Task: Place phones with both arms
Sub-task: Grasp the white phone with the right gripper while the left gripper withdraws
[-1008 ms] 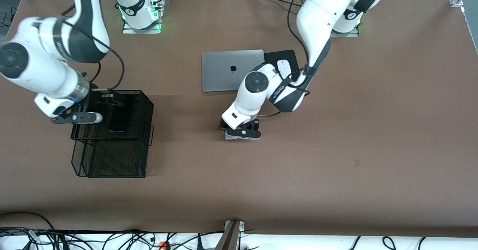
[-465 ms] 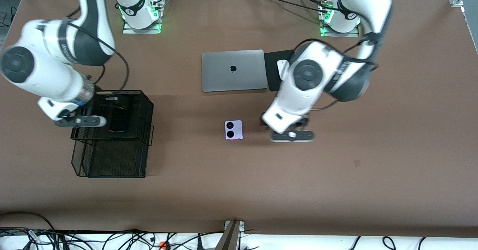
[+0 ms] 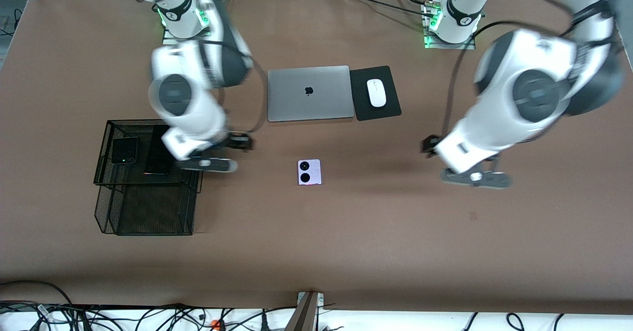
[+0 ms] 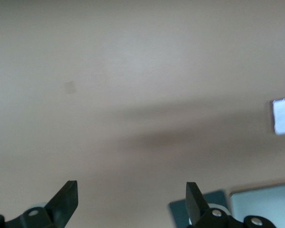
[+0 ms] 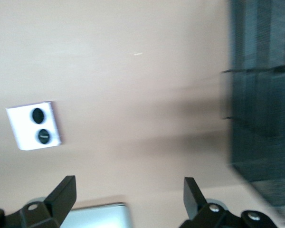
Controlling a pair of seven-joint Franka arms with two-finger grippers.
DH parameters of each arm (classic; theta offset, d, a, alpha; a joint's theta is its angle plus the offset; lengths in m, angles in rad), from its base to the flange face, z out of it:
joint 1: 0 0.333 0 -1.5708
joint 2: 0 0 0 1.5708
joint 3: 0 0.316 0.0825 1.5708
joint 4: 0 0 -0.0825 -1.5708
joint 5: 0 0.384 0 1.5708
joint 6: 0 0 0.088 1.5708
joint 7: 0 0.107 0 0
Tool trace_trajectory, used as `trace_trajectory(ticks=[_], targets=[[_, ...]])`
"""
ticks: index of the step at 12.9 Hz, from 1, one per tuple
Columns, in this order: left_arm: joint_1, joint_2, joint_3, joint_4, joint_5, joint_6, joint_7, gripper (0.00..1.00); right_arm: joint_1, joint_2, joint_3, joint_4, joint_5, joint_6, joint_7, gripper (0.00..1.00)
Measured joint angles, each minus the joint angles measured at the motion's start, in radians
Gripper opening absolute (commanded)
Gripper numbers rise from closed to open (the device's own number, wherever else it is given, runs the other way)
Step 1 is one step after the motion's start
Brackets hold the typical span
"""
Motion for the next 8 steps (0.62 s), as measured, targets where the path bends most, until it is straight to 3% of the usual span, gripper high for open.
trace_trajectory(ticks=[4,8], targets=[[0.129,-0.099,0.0,0.0,-0.001,-0.123,0.164,1.0,0.014,0.155,0.154,0.144,0.0,0.128,0.243,1.0],[0.198,-0.144,0.026,-0.029,-0.001,-0.134,0.219,1.0,0.047,0.232,0.176,0.169,-0.003,0.204,0.247,1.0]])
